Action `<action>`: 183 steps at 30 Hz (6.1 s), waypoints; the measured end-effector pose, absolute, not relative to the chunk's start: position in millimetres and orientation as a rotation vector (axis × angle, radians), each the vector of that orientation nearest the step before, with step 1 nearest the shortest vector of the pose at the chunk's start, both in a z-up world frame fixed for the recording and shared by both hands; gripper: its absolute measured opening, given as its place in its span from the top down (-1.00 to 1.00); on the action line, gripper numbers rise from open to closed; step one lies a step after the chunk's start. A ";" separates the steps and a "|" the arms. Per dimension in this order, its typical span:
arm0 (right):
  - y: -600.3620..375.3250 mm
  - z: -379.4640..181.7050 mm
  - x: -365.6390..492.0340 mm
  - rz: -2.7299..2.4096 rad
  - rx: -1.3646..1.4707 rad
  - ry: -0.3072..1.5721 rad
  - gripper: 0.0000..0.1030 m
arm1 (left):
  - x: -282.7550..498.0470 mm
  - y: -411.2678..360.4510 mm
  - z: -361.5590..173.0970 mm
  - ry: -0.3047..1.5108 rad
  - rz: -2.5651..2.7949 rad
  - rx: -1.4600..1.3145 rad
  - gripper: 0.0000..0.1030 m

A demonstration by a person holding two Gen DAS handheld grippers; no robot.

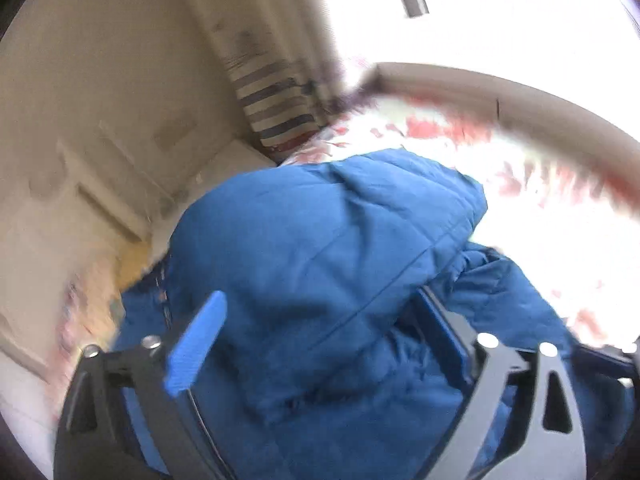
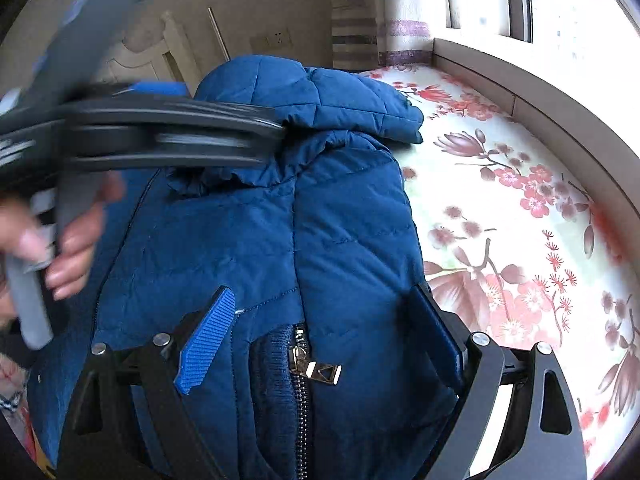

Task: Fold large clothes

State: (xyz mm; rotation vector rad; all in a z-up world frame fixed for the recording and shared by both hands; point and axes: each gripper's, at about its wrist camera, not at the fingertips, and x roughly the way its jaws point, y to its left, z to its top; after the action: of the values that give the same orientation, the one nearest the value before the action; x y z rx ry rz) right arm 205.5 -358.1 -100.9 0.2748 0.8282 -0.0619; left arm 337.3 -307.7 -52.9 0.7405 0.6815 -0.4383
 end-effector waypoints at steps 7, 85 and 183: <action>-361.9 -101.7 207.9 -0.046 0.309 0.823 -0.66 | 340.7 -272.1 -28.2 0.660 -0.474 0.456 0.78; -343.0 -52.2 224.7 -0.139 0.126 0.755 -0.68 | 321.5 41.8 -10.0 0.463 -0.127 -0.101 -0.95; -257.0 -95.0 275.6 -0.002 0.051 0.862 -0.91 | 335.8 31.3 -26.6 0.647 -0.408 -0.068 0.94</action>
State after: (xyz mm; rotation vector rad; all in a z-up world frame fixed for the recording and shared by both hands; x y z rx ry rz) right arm 275.6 -257.0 -95.0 0.0510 0.8620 -0.0021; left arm 335.8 31.3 -26.6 -0.0677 0.6468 -0.4080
